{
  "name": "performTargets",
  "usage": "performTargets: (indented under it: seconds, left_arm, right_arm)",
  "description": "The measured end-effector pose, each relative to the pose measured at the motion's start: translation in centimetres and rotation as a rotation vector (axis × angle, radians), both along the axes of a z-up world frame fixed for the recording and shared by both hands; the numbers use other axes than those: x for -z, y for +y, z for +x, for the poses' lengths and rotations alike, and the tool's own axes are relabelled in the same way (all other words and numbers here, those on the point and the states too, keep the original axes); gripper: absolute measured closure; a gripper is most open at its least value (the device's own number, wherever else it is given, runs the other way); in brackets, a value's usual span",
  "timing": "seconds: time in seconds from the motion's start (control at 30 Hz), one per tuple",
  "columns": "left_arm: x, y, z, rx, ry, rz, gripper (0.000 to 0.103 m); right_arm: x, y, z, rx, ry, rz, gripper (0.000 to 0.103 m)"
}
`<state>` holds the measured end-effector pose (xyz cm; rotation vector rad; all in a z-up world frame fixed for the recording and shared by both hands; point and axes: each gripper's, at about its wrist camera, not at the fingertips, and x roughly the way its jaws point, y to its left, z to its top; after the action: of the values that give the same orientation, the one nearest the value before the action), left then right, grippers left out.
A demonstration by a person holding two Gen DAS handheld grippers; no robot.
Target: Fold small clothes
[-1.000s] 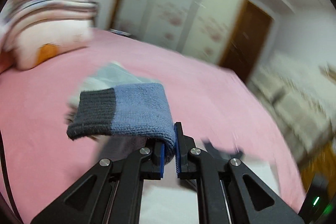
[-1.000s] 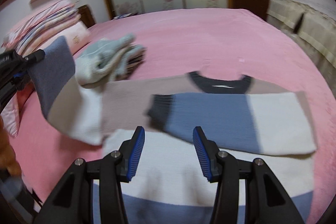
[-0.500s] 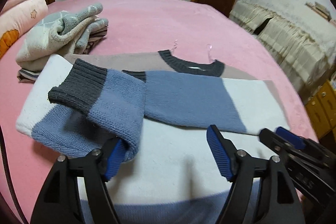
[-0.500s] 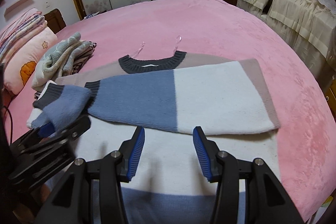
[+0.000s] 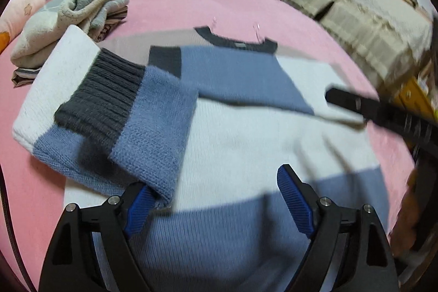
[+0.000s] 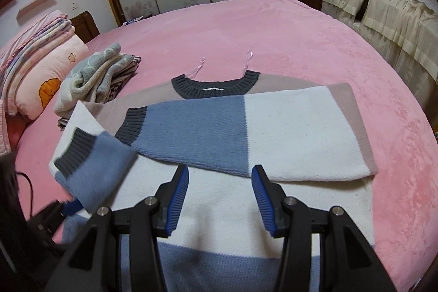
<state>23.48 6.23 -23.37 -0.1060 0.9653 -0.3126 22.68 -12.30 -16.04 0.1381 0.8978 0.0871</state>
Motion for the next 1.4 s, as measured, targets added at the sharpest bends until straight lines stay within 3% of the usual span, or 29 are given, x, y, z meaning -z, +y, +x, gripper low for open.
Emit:
performTargets:
  seconds: [0.23,0.5,0.73,0.83,1.07,1.23,1.27,1.37,1.4]
  left_arm:
    - [0.0,0.3,-3.5,0.058,-0.046,0.04,0.014]
    - [0.0,-0.3,-9.2,0.102,-0.187,0.224,0.013]
    - [-0.9,3.0,-11.5,0.026,-0.207,0.253,0.013]
    - [-1.2,6.4,-11.6,-0.072,-0.178,0.232,0.013]
    - [-0.7,16.6,-11.7,-0.37,-0.047,0.071,0.013]
    - [-0.4,19.5,-11.6,-0.46,-0.025,-0.005,0.013]
    - [-0.4,19.7,-11.4,-0.463,-0.025,-0.01,0.013]
    - [-0.1,19.3,-10.8,-0.457,-0.027,-0.02,0.013]
    - [-0.1,19.2,-10.7,-0.452,-0.027,-0.023,0.013]
  right_arm:
    - [-0.7,1.6,-0.2,-0.051,-0.009,-0.007,0.055]
    - [-1.8,5.5,0.0,-0.245,0.011,0.068,0.055]
    - [-2.9,12.1,-0.4,-0.406,-0.002,0.038,0.055]
    - [-2.5,15.1,-0.5,-0.476,0.01,0.013,0.055]
    - [0.4,21.1,-0.9,-0.549,0.058,-0.151,0.055]
    - [2.2,22.7,-0.5,-0.526,0.078,-0.281,0.055]
    - [2.5,22.7,-0.3,-0.51,0.075,-0.312,0.057]
    - [2.8,22.2,0.5,-0.488,0.09,-0.326,0.094]
    - [2.5,21.8,0.8,-0.474,0.091,-0.314,0.094]
